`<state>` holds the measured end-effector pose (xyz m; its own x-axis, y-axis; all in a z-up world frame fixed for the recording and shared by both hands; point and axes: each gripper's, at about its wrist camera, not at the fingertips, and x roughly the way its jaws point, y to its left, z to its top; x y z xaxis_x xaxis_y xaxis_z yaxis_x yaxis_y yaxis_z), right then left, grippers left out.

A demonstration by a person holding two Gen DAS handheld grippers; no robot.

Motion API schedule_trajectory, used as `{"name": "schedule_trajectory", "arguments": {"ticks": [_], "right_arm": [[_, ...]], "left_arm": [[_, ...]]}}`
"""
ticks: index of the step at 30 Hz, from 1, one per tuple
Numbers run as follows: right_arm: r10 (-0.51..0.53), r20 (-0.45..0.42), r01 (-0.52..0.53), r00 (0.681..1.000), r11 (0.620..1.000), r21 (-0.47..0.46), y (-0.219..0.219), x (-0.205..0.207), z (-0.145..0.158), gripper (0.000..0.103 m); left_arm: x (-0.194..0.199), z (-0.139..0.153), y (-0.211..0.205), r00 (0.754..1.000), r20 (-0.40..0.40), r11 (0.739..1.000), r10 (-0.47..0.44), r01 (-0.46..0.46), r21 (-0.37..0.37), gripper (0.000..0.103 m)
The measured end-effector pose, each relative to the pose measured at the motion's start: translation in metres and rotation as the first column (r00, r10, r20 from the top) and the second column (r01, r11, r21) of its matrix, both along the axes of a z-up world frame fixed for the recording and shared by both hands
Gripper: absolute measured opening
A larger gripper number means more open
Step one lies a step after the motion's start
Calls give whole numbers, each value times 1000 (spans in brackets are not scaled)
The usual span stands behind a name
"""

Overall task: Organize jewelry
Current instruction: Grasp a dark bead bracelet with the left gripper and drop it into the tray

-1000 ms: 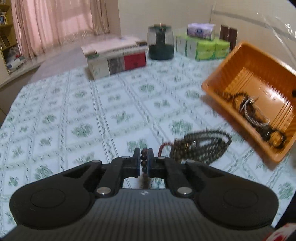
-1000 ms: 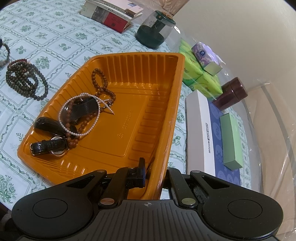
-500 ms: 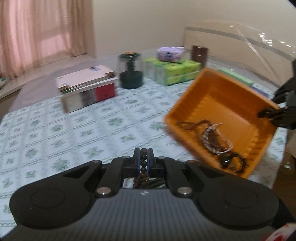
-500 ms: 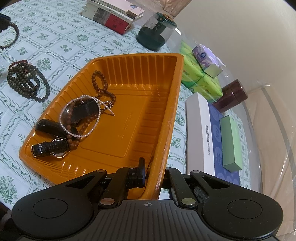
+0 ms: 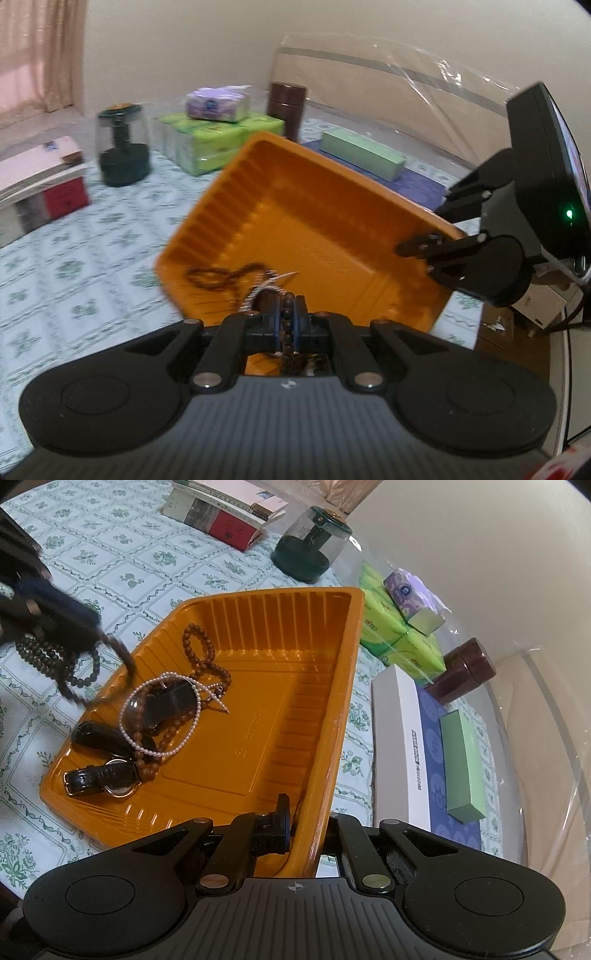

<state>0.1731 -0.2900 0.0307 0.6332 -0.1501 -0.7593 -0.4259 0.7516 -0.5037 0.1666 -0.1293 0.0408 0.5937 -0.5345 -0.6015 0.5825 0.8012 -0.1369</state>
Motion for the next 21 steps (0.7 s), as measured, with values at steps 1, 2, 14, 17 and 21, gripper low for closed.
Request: {"name": "schedule_trajectory", "arguments": {"ticks": [1, 2, 14, 17, 21], "right_arm": [[0, 0, 0, 1000, 1000, 1, 0, 0, 0, 5], [0, 0, 0, 1000, 1000, 0, -1, 0, 0, 5], [-5, 0, 5, 1000, 1000, 13, -2, 0, -1, 5], [-5, 0, 5, 1000, 1000, 14, -3, 1, -1, 5], [-8, 0, 8, 1000, 1000, 13, -3, 1, -1, 5]], "left_arm": [[0, -1, -5, 1000, -2, 1000, -10, 10, -1, 6], [2, -3, -9, 1000, -5, 1000, -20, 20, -2, 6], [9, -14, -48, 994, -22, 994, -103, 104, 21, 9], [9, -14, -39, 997, -13, 997, -79, 79, 8, 19], [12, -12, -13, 1000, -6, 1000, -17, 17, 6, 19]]}}
